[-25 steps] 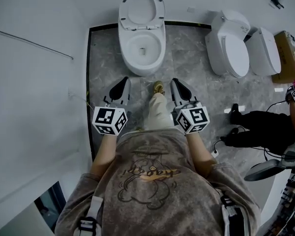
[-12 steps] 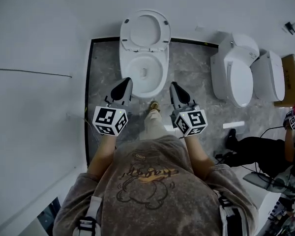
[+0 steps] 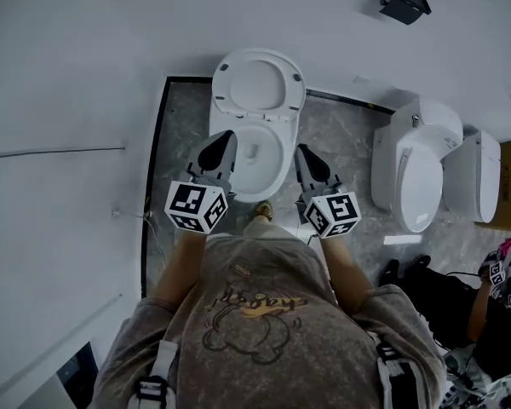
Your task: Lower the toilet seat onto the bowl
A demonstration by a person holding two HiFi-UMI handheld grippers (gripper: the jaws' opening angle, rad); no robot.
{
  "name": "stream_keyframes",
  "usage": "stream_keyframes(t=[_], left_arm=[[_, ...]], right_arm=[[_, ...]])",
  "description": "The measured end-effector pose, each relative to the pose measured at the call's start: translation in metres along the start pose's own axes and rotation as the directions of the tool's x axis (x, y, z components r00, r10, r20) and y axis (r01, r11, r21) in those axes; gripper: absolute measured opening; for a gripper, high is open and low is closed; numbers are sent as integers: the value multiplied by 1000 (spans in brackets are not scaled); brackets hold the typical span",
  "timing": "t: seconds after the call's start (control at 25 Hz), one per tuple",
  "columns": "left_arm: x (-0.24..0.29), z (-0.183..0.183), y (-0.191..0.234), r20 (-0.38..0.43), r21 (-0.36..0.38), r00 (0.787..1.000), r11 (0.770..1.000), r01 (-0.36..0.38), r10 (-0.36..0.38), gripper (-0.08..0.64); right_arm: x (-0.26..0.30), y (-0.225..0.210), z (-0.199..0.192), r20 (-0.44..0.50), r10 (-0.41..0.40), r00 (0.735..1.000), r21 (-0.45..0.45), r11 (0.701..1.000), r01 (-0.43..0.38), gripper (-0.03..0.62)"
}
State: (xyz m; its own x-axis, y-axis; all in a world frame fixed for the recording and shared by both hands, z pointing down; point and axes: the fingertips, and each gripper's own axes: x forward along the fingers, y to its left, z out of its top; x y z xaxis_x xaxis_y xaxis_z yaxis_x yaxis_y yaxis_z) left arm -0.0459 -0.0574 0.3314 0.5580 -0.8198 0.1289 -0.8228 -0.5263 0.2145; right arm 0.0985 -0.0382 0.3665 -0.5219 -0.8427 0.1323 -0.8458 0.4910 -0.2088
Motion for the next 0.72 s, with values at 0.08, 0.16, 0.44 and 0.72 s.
stream_keyframes(t=[0.08, 0.16, 0.44, 0.72], left_arm=[[13, 6, 9, 4, -2, 1000, 1000, -7, 7, 9], [20, 9, 17, 5, -9, 1000, 1000, -14, 14, 9], [44, 9, 35, -33, 18, 999, 1000, 19, -19, 9], [63, 3, 41, -64, 41, 993, 994, 105, -102, 13]], right_arm=[[17, -5, 4, 0, 14, 1000, 3, 1000, -14, 25], [27, -6, 5, 0, 24, 1000, 9, 1000, -24, 25], [52, -17, 9, 6, -9, 1000, 23, 1000, 9, 25], [66, -24, 9, 26, -42, 999, 60, 997, 40, 26]])
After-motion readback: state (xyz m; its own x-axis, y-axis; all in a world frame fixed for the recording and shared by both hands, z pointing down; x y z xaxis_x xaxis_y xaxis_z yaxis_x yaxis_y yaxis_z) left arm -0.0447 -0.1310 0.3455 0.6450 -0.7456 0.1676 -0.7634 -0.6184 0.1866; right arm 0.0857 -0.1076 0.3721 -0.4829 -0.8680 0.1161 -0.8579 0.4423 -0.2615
